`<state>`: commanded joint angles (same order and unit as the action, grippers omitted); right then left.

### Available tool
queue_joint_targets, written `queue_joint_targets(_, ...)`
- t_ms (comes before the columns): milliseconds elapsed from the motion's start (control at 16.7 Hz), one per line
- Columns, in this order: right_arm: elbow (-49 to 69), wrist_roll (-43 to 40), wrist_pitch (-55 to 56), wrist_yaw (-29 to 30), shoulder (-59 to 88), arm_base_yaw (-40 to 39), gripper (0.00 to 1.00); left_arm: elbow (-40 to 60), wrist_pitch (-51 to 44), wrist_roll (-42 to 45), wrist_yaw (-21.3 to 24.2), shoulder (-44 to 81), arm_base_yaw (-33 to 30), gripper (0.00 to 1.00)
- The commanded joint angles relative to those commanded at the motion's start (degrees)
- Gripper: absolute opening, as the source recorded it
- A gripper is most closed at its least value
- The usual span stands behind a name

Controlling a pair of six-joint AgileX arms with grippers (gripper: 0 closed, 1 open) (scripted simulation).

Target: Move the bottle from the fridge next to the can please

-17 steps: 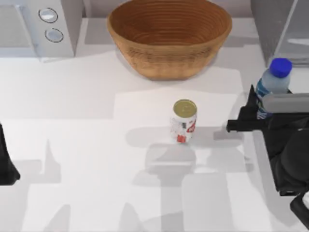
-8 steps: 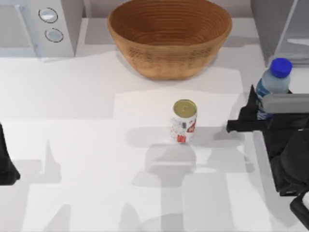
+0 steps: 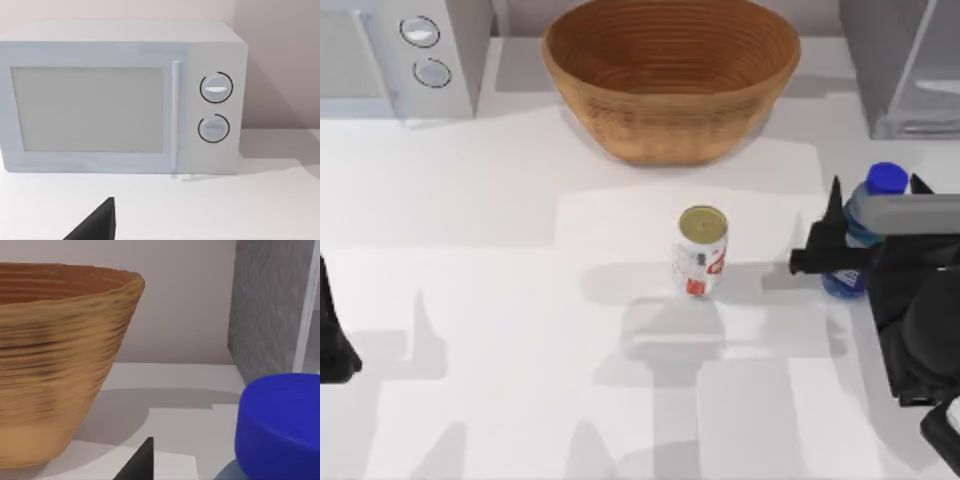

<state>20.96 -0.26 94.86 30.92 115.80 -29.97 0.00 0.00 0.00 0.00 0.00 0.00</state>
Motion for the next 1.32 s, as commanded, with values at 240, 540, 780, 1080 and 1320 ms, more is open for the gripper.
queue_joint_targets(240, 0.0, 0.0, 0.0, 0.0, 0.0, 0.0, 1.0, 0.0, 0.0, 0.0, 0.0, 0.0, 0.0, 1.0)
queue_joint_targets(540, 0.0, 0.0, 0.0, 0.0, 0.0, 0.0, 1.0, 0.0, 0.0, 0.0, 0.0, 0.0, 0.0, 1.0)
queue_joint_targets(780, -2.9, 0.1, 2.4, 2.0, -0.6, -2.0, 1.0, 0.0, 0.0, 0.0, 0.0, 0.0, 0.0, 1.0)
queue_joint_targets(1080, -5.8, 0.0, 4.5, 4.0, -1.2, -4.0, 1.0, 0.0, 0.0, 0.0, 0.0, 0.0, 0.0, 1.0)
queue_joint_targets(1320, -6.4, 0.2, 3.6, 3.7, -2.7, -3.9, 1.0, 0.0, 0.0, 0.0, 0.0, 0.0, 0.0, 1.0)
